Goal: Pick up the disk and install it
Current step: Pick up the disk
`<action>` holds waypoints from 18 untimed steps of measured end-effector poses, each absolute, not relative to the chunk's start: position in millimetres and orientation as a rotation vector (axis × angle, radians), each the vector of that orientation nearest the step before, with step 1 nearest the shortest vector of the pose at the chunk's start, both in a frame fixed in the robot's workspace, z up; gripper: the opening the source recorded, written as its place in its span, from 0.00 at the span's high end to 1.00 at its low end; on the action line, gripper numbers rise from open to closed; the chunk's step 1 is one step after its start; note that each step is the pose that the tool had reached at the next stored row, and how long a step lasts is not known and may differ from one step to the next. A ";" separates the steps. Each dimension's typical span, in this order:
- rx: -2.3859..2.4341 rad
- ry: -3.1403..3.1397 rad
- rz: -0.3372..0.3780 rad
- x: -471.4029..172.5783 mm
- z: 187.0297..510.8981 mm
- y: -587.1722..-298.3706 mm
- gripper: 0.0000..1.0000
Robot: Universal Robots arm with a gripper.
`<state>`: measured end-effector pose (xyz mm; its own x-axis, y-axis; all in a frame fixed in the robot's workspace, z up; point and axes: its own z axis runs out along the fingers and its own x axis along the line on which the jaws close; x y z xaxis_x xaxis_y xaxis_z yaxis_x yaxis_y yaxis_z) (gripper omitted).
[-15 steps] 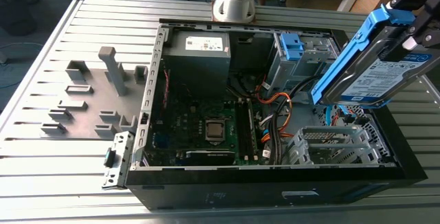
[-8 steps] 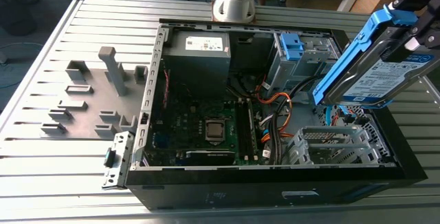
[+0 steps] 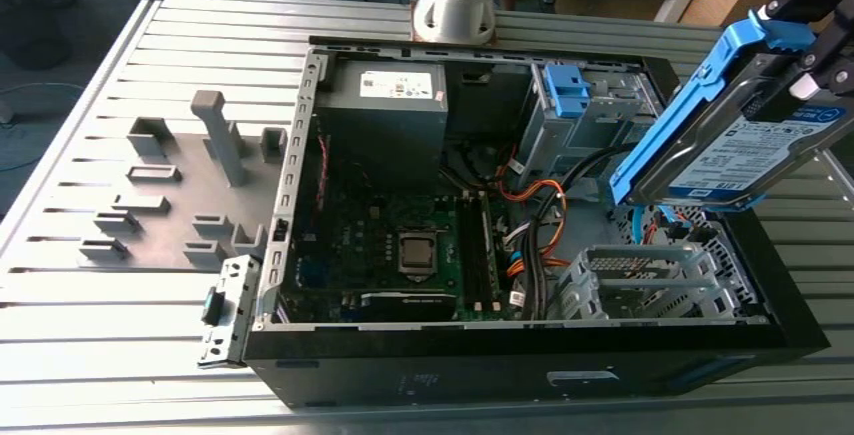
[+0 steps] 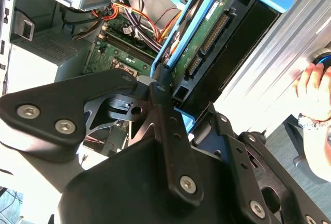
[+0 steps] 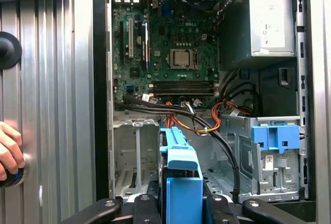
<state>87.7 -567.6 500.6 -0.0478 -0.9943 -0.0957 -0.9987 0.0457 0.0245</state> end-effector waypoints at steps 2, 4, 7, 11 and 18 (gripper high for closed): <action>-2.131 2.233 0.130 88.2 500.6 -567.8 0.64; -2.131 2.233 0.130 88.8 500.6 -567.9 0.64; -2.131 2.233 0.130 89.6 500.6 -568.1 0.64; -2.131 2.233 0.130 90.5 500.6 -568.4 0.64; -2.131 2.233 0.130 92.3 500.6 -568.9 0.64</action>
